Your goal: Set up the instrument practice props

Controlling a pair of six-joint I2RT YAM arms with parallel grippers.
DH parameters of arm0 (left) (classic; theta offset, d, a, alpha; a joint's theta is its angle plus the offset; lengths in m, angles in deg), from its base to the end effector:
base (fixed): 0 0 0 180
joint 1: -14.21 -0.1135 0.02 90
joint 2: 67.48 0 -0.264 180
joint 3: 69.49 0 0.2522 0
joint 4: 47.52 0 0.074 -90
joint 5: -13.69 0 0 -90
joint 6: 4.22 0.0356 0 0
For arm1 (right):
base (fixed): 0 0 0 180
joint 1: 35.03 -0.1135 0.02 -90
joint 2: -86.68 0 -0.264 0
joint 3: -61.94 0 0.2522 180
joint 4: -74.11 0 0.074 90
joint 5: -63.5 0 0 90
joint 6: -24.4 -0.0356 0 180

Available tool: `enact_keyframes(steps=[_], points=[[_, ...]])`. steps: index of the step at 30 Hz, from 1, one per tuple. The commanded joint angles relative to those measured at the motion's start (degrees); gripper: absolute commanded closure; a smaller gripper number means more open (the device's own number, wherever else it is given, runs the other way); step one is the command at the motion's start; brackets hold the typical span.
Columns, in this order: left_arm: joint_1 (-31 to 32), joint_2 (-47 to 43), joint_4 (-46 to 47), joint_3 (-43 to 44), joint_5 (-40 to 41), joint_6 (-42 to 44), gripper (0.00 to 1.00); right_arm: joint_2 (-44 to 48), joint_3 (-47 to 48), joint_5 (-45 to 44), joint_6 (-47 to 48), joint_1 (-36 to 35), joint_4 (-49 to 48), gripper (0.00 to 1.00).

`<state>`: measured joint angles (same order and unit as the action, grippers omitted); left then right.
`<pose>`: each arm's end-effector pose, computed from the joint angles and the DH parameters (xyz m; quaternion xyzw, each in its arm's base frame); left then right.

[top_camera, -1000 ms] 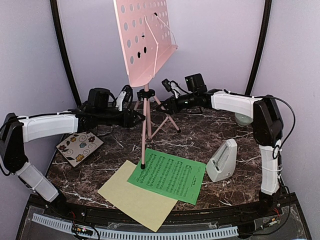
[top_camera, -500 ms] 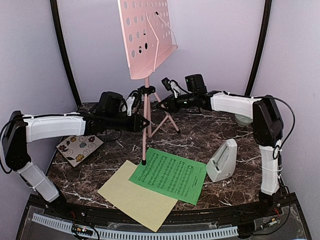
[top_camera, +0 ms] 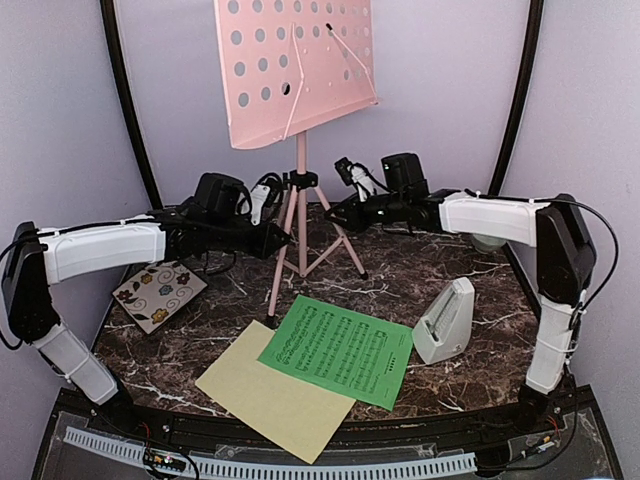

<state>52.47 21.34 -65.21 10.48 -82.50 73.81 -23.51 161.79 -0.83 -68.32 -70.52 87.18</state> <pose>0.2816 -0.2269 0.2898 0.2208 0.8206 -0.2645 0.4560 0.3628 0.2776 0.2739 -0.3469 0.7475 0.3506 0.4450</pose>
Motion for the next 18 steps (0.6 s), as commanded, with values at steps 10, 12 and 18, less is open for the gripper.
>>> enact_keyframes(steps=[10,12,18], points=[[-9.1,3.1,0.2,4.5,0.9,10.4,1.0,8.4,-9.3,-18.9,-2.2,-6.7,-8.2,1.0],[-10.4,2.6,0.8,2.6,-0.7,10.1,1.0,7.8,-9.7,-18.6,-2.5,-7.4,-8.7,1.0],[-10.8,-1.4,3.6,-5.9,-2.7,12.1,1.0,7.5,-10.1,-17.3,-3.4,-7.7,-9.5,1.0]])
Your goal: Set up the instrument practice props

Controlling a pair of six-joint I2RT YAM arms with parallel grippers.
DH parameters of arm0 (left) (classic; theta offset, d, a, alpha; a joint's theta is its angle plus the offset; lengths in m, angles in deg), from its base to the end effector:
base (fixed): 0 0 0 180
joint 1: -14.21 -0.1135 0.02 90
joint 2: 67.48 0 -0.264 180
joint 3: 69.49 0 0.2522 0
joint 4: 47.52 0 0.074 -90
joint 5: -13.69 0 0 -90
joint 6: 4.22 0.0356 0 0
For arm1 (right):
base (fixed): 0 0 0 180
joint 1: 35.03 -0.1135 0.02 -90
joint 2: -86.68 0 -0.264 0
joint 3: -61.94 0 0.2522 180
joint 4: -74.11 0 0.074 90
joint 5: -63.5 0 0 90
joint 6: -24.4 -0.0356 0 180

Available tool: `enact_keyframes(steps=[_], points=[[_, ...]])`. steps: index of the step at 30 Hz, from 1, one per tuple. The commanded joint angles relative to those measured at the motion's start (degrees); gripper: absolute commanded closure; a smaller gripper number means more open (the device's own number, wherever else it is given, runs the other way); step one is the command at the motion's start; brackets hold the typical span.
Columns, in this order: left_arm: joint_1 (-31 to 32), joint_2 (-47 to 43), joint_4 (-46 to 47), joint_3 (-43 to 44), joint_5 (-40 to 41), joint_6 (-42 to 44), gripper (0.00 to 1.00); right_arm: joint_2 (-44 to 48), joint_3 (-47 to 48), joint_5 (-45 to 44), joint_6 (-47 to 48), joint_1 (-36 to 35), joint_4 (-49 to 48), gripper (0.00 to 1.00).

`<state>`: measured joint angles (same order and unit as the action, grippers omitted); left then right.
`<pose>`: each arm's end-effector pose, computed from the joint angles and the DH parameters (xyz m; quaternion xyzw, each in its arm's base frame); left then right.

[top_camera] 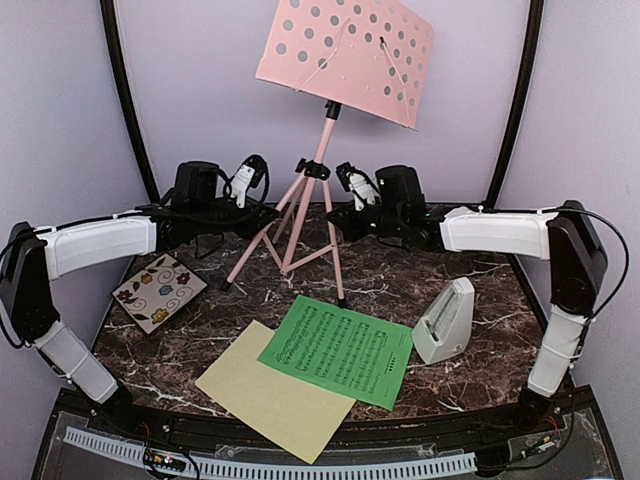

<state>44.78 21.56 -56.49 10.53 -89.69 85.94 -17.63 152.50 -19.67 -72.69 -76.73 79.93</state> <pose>0.3126 -0.1942 0.3044 0.2789 0.7566 -0.2441 0.5387 0.3207 0.2914 0.2727 -0.2754 0.7684 0.2821 0.5041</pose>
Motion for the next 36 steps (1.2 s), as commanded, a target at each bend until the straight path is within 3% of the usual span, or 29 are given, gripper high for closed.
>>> enact_keyframes(steps=[1,4,8,12,14,20,28,36], points=[[-3.1,-1.8,-5.2,-6.5,4.4,0.2,1.0,1.3,-0.4,2.2,1.0,-1.5,-2.2,1.0],[-3.2,-2.4,-4.3,-8.7,4.4,0.9,1.0,-0.1,1.0,4.6,0.5,-1.6,-2.0,0.98],[-3.5,-3.2,-2.1,-11.5,3.9,1.7,1.0,-3.4,4.9,7.6,-1.0,-1.9,-0.4,0.71],[-3.8,-3.6,-0.2,-12.8,3.0,1.7,1.0,-7.2,8.8,9.4,-1.0,-2.5,1.7,0.59],[-3.8,-3.5,-0.1,-13.1,3.1,1.6,1.0,-8.6,10.0,9.5,-0.8,-2.7,2.4,0.64],[-4.0,-2.9,2.0,-16.0,5.0,1.1,1.0,-6.8,7.8,5.2,0.7,-2.7,1.3,1.0],[-4.5,5.3,5.9,-11.7,6.9,2.5,1.0,-2.4,4.0,-7.9,3.7,-2.5,0.1,1.0],[-4.7,12.2,6.6,-4.5,6.4,4.9,1.0,0.5,1.0,-13.1,6.0,-2.6,-1.8,1.0]])
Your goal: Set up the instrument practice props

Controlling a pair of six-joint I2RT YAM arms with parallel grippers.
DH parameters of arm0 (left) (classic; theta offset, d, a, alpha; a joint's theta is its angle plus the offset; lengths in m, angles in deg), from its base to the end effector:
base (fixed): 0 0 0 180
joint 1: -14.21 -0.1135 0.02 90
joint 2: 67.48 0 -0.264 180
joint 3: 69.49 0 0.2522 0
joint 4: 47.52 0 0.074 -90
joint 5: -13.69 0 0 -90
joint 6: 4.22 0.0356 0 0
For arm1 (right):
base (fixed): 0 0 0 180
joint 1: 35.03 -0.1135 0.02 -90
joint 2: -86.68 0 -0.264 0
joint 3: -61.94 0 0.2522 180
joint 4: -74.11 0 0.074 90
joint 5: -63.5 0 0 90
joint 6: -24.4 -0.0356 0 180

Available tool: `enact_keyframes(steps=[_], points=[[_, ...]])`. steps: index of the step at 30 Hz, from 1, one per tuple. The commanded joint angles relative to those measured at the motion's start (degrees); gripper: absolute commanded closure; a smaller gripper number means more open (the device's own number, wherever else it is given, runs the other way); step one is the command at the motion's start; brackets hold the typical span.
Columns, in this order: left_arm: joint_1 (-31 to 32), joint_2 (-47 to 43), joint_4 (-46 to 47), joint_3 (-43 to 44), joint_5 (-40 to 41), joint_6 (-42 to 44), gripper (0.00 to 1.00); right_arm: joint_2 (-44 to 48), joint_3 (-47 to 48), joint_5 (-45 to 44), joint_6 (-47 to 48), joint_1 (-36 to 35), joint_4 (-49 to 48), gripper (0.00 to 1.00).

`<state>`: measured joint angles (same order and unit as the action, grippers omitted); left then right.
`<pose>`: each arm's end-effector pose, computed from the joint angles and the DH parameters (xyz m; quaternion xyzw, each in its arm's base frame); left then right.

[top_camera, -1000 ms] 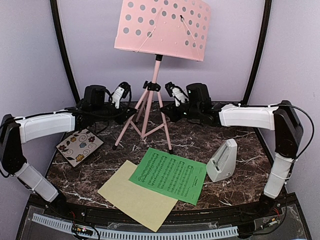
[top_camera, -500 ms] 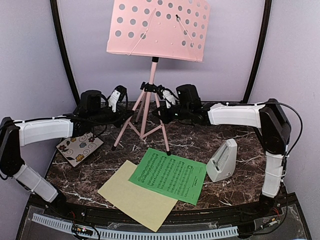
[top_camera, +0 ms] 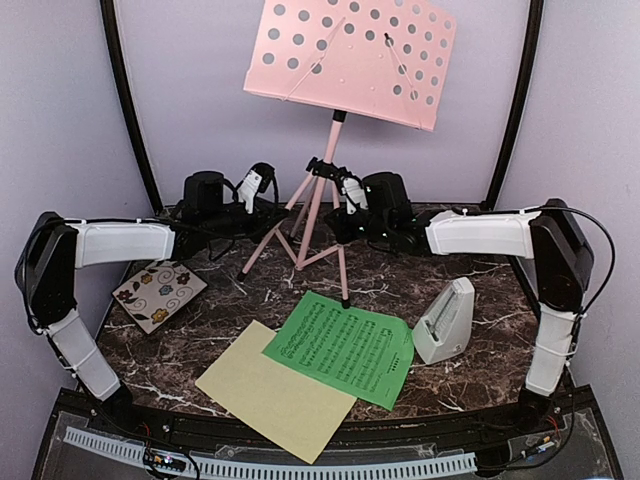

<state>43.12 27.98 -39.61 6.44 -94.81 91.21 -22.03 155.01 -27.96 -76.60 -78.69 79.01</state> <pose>0.3345 -0.1976 0.2703 0.3229 0.7009 -0.2489 0.5853 0.3263 0.3101 0.2571 -0.2241 0.7907 0.2522 0.5109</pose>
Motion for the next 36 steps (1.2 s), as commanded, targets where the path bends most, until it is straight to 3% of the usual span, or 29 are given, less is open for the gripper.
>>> enact_keyframes(steps=[1,16,24,31,34,36], points=[[-3.0,5.7,-10.2,-0.2,11.5,-0.2,1.0,4.8,-1.5,-4.6,10.1,-0.6,-0.8,1.0],[-4.9,0.2,-10.8,-6.5,10.6,3.5,1.0,7.2,-6.7,-5.1,11.4,-0.6,0.3,1.0],[-5.1,1.5,-9.8,-7.4,8.5,1.9,1.0,5.7,4.9,-4.9,15.9,-0.7,7.4,1.0],[-5.1,0.5,-9.2,-6.9,6.4,2.0,1.0,7.1,1.4,-3.0,15.9,0.4,7.5,1.0],[-5.2,-1.9,-7.3,-9.0,3.2,2.3,0.88,6.9,-0.4,-1.9,15.5,0.6,6.2,1.0],[-5.1,-3.4,-6.7,-9.7,0.4,2.1,0.75,6.2,-0.6,-0.9,15.1,0.9,6.3,1.0]])
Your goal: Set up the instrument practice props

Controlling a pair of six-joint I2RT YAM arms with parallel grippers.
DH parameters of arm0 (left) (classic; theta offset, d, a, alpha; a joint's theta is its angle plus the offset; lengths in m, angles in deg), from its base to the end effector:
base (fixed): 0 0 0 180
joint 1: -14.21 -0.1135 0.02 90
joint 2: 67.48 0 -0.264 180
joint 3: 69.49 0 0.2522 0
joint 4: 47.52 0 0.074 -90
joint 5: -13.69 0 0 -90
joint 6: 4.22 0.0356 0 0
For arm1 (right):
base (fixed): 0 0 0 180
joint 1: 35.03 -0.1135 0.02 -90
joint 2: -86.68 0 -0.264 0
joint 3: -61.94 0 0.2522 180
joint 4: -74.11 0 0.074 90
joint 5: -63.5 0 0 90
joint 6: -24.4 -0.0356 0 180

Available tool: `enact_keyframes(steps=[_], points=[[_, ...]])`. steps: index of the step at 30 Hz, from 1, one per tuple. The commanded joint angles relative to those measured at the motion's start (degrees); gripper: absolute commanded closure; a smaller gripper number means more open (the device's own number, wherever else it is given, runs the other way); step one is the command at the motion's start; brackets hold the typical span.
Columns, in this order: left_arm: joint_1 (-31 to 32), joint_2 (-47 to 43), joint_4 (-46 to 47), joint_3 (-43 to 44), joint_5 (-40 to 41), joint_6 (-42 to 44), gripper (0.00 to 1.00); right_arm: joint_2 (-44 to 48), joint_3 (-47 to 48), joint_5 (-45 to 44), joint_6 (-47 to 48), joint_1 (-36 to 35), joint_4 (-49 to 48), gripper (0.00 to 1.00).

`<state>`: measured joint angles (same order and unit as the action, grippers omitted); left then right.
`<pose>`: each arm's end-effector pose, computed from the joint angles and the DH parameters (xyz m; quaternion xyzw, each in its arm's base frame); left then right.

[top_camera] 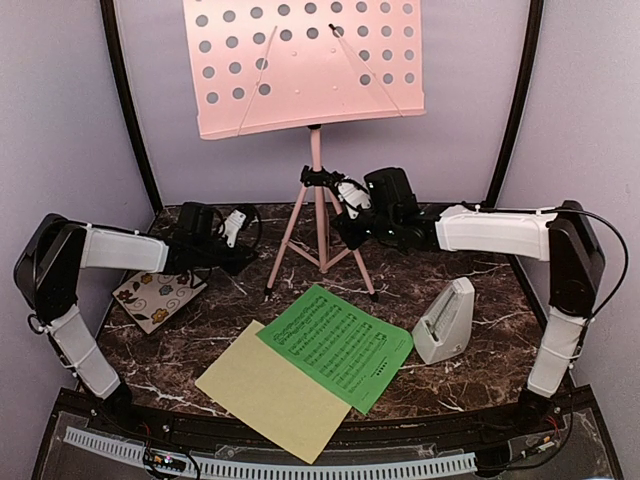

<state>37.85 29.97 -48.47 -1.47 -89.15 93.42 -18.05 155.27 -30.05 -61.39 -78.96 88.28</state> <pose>0.3336 -0.1547 0.1964 0.2860 0.8153 -0.1648 0.4757 0.3135 0.2989 0.2717 -0.3298 0.7789 0.1564 0.5101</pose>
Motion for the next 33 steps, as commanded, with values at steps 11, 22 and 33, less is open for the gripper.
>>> enact_keyframes(steps=[11,22,33], points=[[1.8,-5.0,3.9,-0.6,-12.7,-1.0,0.43,2.0,-1.4,5.3,-1.6,1.3,-2.9,0.9],[4.6,0.3,2.8,2.6,-14.4,3.1,0.43,7.6,-7.5,11.7,-3.7,2.6,-2.0,0.31],[4.6,4.5,1.4,6.5,-12.9,5.6,0.47,6.5,-17.1,20.4,-5.1,5.8,-4.6,0.33]])
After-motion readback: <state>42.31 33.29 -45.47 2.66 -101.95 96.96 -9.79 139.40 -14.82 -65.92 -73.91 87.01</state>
